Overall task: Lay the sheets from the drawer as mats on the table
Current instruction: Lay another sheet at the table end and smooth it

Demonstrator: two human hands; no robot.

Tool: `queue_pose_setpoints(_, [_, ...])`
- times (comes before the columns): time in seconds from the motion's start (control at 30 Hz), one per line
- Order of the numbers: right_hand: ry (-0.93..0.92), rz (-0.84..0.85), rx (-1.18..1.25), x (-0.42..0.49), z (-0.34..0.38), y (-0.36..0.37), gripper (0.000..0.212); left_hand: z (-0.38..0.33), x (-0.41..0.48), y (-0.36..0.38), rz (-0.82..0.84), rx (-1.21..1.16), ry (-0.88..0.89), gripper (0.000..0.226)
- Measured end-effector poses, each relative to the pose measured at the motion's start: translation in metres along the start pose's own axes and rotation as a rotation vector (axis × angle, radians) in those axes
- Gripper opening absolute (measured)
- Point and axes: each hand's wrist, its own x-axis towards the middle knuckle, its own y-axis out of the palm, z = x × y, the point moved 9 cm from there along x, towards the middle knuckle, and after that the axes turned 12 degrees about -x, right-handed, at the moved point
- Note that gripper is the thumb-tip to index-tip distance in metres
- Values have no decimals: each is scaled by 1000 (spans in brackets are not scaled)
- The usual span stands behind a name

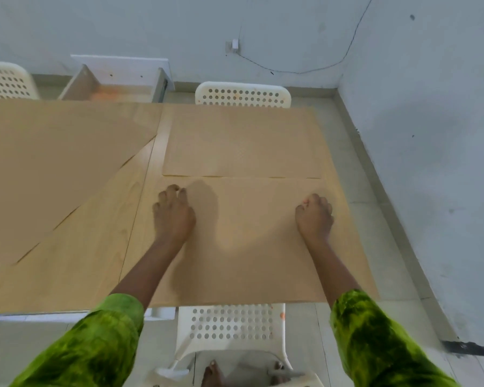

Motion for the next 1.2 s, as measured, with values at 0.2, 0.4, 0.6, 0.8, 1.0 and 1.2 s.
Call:
queue_pose_setpoints(0.2, [-420,184,-109,-5,109,53,43,-48,30,69,321,9,146,60])
queue_pose_setpoints(0.4, [-544,198,-240,-15,123,81,53,-44,26,86,308,31,167,61])
queue_pose_setpoints(0.6, [-562,130,-259,-23,123,89,73,-47,32,94,285,129,226,77])
queue_pose_setpoints(0.8, [-498,173,-307,4,83,81,56,-9,36,75,182,117,246,74])
queue_pose_setpoints(1.0, [-214,178,-370,57,-36,48,58,59,41,43,102,73,92,64])
queue_pose_setpoints(1.2, [-242,107,-294,17,-5,37,58,27,20,41,191,129,78,58])
